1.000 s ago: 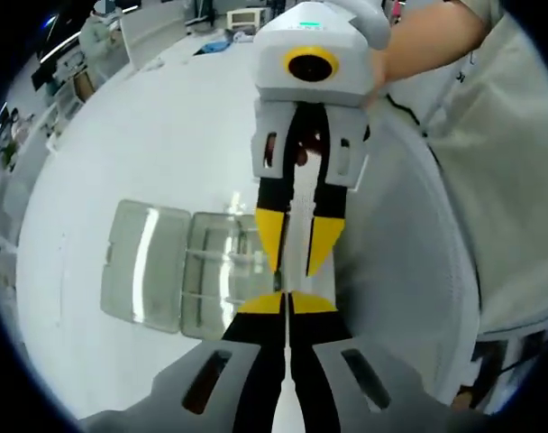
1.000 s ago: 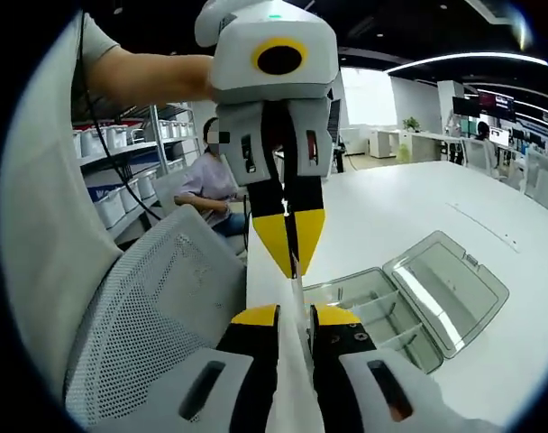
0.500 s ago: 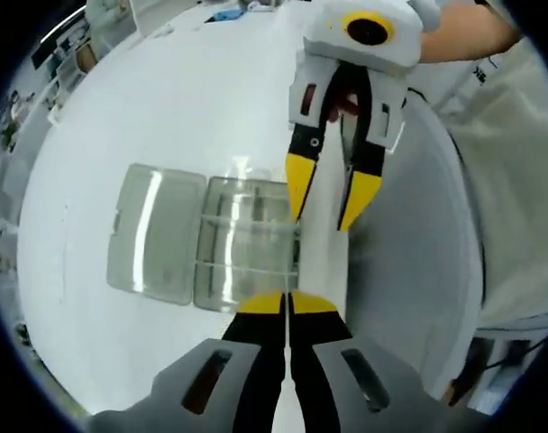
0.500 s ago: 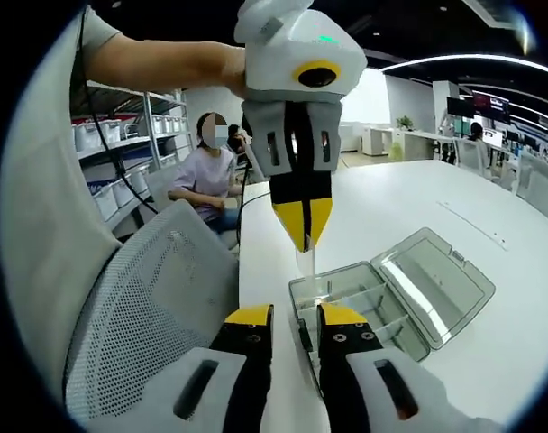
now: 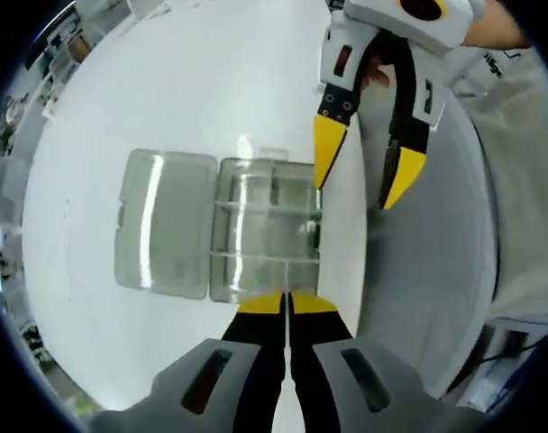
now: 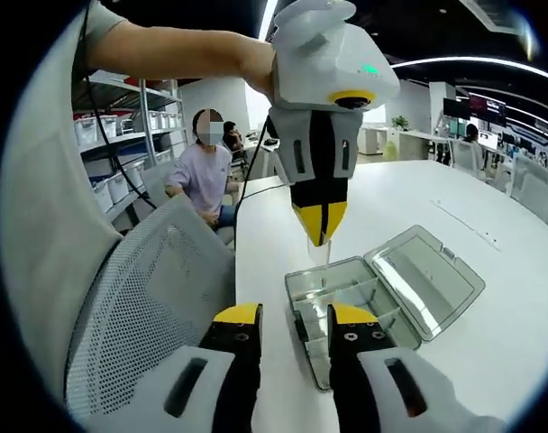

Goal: Insert the divider into the dual guide fixture by aligning both edges with the guide slots and pushing it downward to the bottom, including one-sided entry, uneven engagement, binding, and posture correction.

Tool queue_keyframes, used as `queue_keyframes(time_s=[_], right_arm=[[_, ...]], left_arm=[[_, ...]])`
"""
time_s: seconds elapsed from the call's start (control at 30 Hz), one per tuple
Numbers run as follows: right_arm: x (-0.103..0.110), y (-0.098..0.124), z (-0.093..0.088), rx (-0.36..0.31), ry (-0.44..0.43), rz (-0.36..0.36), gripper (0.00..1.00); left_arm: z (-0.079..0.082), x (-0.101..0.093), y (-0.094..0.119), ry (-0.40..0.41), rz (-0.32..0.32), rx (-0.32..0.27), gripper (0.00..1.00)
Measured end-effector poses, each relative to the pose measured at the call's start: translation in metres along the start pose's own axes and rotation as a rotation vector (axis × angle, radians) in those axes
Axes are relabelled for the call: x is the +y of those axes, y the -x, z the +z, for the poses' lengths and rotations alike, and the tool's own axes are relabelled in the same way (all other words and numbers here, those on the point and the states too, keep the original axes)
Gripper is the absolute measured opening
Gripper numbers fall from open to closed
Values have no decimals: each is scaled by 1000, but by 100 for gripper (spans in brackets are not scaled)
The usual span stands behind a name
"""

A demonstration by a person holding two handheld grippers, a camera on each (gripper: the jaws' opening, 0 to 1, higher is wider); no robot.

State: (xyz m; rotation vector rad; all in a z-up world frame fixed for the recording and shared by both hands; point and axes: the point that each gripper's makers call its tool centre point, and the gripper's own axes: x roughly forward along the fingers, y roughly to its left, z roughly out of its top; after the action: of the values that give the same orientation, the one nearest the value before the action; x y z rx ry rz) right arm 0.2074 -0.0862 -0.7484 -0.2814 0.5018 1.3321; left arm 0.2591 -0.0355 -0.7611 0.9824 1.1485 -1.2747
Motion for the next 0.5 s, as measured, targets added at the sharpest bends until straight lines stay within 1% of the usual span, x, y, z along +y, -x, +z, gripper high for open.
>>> queue_keyframes(time_s=[0.2, 0.3, 0.37, 0.5], right_arm=[[2, 1, -2, 13, 4, -2, 32], [2, 1, -4, 22, 4, -6, 35], [1, 2, -7, 38, 2, -18, 40], [-1, 3, -10, 48, -12, -31, 44]], left_arm=[[-4, 4, -6, -21, 6, 37, 0], [-4, 5, -8, -26, 7, 42, 0], [-5, 7, -10, -29, 13, 53, 0], [-5, 9, -11, -30, 17, 60, 0]])
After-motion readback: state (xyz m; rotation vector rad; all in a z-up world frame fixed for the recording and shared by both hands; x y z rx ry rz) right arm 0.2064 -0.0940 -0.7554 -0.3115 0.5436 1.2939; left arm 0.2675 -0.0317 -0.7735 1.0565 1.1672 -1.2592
